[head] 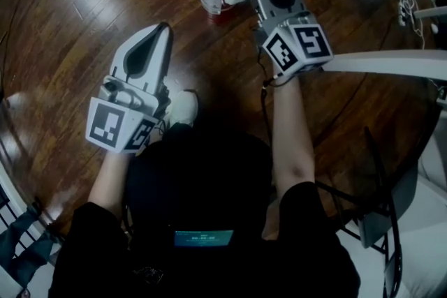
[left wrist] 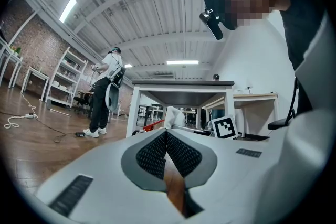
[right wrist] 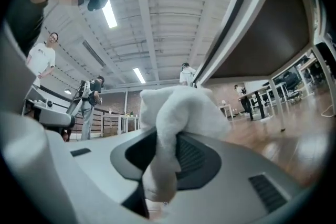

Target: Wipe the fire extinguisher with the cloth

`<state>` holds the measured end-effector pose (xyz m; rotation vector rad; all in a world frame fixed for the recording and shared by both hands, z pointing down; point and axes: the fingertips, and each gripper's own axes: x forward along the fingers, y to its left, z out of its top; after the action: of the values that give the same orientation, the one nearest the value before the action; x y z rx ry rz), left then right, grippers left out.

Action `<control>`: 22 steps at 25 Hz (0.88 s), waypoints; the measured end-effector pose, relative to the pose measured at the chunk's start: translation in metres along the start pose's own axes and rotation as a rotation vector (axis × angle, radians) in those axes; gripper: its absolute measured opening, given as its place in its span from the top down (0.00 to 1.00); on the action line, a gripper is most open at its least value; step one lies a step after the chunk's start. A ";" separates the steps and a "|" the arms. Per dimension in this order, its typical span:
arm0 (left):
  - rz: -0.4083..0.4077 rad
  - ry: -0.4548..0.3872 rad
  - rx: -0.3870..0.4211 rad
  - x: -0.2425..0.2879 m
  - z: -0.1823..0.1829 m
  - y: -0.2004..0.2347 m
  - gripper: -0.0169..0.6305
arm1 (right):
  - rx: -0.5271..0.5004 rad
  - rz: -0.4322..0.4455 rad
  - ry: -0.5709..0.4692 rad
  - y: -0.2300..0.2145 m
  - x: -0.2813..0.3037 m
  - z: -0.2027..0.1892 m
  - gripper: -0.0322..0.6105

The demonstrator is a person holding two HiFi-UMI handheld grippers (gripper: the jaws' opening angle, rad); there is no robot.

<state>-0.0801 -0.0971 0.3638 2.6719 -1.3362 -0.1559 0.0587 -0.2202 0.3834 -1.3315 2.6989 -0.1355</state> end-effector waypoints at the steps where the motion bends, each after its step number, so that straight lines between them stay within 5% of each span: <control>1: 0.000 0.003 0.003 0.002 -0.001 0.000 0.97 | 0.006 -0.007 0.008 -0.001 0.002 -0.003 0.76; 7: -0.011 0.015 0.011 0.009 -0.006 -0.006 0.97 | -0.105 -0.078 0.092 0.012 0.021 -0.049 0.76; 14: 0.006 0.012 -0.011 0.000 -0.006 0.001 0.97 | -0.084 -0.146 0.122 0.004 0.024 -0.087 0.76; 22: 0.008 0.002 -0.016 -0.004 -0.005 0.002 0.97 | 0.177 -0.212 0.276 -0.026 0.013 -0.189 0.76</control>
<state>-0.0831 -0.0951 0.3689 2.6523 -1.3394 -0.1625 0.0419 -0.2412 0.5724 -1.6444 2.6678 -0.6060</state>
